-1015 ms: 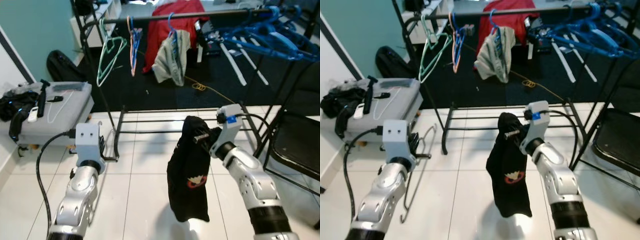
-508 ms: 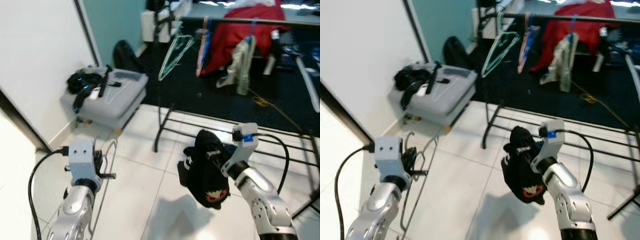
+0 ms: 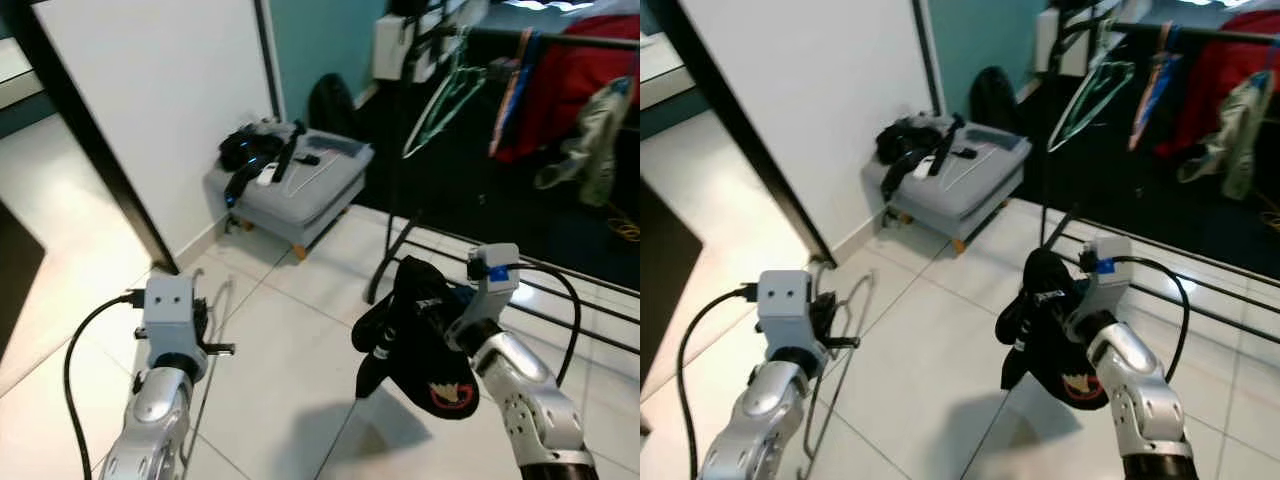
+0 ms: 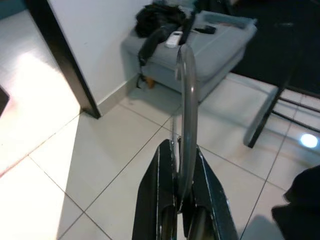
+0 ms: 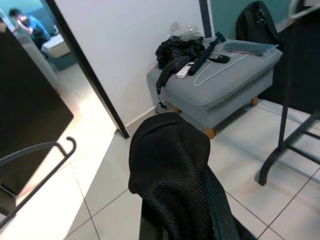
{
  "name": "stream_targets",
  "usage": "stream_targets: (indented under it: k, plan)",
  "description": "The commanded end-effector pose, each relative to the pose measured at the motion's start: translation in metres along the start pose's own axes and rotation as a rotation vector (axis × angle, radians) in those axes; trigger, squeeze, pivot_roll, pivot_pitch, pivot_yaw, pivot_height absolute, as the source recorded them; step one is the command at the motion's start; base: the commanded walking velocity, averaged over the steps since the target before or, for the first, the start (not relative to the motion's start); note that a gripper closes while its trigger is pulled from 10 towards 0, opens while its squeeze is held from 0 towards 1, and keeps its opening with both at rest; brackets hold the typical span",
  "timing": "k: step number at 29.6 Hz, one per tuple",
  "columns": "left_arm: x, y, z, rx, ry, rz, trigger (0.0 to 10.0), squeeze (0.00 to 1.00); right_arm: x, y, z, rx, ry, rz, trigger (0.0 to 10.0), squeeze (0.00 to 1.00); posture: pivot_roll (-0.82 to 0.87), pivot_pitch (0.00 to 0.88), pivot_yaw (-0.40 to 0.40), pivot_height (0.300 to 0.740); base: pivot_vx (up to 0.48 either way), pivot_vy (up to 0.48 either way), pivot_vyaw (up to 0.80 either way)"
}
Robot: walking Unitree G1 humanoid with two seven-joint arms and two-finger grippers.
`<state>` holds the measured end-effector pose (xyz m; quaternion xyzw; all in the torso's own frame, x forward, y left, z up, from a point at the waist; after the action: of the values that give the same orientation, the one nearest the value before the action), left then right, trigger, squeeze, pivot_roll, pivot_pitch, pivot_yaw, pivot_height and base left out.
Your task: Hang hanger
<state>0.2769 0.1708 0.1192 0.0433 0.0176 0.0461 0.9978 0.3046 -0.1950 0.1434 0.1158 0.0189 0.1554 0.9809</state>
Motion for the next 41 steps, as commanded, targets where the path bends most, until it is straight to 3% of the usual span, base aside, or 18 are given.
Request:
stream_targets:
  k: [1,18,22,28,32,34,38,41]
  plan:
    - [-0.002,0.008,-0.005,0.005,0.017,0.034,10.0,0.00,0.003,0.008,0.000,-0.004,0.003,0.033,10.0,0.00,-0.05,0.091,0.049,0.740,0.000,0.000,0.80]
    - [-0.005,0.013,-0.010,0.018,0.028,0.094,10.0,0.00,0.002,0.005,-0.007,-0.059,0.036,0.046,10.0,0.00,-0.04,0.060,-0.010,0.740,0.000,0.000,0.80]
    - [-0.004,0.011,-0.022,0.032,0.057,0.077,10.0,0.00,0.003,0.003,-0.017,-0.042,0.037,0.033,10.0,0.00,-0.03,0.002,0.013,0.740,0.000,0.000,0.80]
    - [0.003,0.007,-0.036,0.105,0.086,0.047,10.0,0.00,0.008,-0.001,-0.033,-0.051,0.054,-0.003,10.0,0.00,-0.03,0.000,0.030,0.740,0.000,0.000,0.80]
    - [0.006,0.009,-0.044,0.078,0.095,0.053,10.0,0.00,0.011,-0.005,-0.043,-0.041,0.064,-0.024,10.0,0.00,-0.03,0.000,0.043,0.740,0.000,0.000,0.80]
    - [0.009,0.006,-0.052,0.006,0.115,0.028,10.0,0.00,0.015,-0.010,-0.052,-0.043,0.081,-0.052,10.0,0.00,-0.03,0.000,0.046,0.740,0.000,0.000,0.80]
    - [0.009,-0.003,-0.056,0.008,0.129,-0.039,10.0,0.00,0.019,-0.012,-0.052,-0.047,0.076,-0.064,10.0,0.00,-0.03,0.000,0.037,0.740,0.000,0.000,0.80]
    - [0.007,0.002,-0.060,0.013,0.136,-0.044,10.0,0.00,0.022,-0.011,-0.052,-0.055,0.072,-0.060,10.0,0.00,-0.02,0.000,0.028,0.740,0.000,0.000,0.80]
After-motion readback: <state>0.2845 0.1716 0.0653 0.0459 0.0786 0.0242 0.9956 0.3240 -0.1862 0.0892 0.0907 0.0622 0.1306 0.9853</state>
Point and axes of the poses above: a point about 5 cm out from each wrist's last joint towards the gripper, its own x axis pointing out of the wrist towards the gripper, its own z axis along the axis of the wrist's last joint, y = z × x, the point moved 1 cm from there along x, pointing out of the wrist towards the gripper, and after that the axes turned 6 degrees about x, right-handed, at the moved point
